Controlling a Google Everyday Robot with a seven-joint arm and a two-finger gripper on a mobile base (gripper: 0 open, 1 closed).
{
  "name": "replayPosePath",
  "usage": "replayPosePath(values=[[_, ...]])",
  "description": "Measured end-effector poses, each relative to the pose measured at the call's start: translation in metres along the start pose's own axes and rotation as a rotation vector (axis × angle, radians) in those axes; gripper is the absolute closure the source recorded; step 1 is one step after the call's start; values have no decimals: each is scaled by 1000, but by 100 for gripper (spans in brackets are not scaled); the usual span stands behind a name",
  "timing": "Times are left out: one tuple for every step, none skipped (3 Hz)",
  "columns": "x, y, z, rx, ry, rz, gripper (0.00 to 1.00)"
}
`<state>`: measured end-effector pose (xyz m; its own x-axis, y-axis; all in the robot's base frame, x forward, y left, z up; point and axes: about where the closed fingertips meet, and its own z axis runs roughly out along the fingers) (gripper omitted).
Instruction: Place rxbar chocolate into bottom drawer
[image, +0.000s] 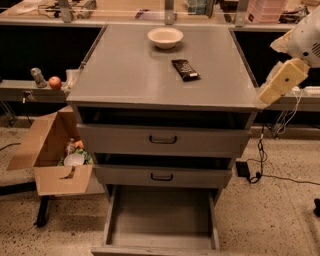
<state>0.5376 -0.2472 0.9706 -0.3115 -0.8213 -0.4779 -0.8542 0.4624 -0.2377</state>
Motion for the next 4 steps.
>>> replayPosePath(values=[[-5,-56,18,43,-97,95,0],[-6,-57,19,44,-97,97,0],[-7,-83,47,63,-140,171,0],[-13,-119,84,73,-200,270,0]])
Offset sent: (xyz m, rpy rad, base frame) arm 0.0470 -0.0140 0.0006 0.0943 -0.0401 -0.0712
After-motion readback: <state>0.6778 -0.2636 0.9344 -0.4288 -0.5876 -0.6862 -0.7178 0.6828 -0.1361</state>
